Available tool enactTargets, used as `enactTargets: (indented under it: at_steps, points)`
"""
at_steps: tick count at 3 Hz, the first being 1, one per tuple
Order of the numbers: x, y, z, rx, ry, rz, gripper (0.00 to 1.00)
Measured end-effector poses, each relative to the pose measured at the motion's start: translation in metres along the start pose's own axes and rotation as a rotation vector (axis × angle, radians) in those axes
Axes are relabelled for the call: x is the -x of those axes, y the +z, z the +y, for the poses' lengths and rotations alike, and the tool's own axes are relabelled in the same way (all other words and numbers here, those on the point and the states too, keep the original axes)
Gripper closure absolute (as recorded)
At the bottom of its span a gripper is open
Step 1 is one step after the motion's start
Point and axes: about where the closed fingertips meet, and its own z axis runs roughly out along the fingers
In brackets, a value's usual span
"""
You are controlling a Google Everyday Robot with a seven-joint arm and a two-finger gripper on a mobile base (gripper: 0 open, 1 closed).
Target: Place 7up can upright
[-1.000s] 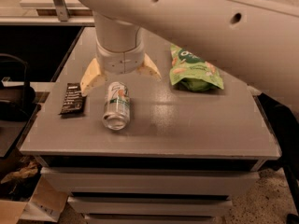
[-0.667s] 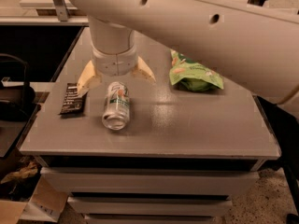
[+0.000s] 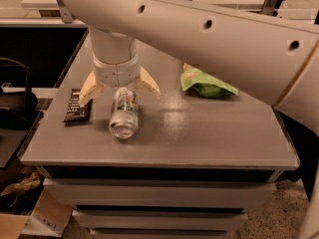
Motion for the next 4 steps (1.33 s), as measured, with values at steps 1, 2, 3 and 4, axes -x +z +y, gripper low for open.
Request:
enactTargets:
  at_steps: [1,2,3,4]
  points:
    - [-0.0006,0.0065,0.0026,0.001,0.036,0.011,0.0]
    - [-0.0004,0.0124,0.004,0.004,0.056,0.021,0.17]
    - [-0.0003,0.0162,0.0047,0.012,0.066,0.027,0.39]
    - [-0.0001,0.0139,0.0033,0.02,0.07,0.019,0.63]
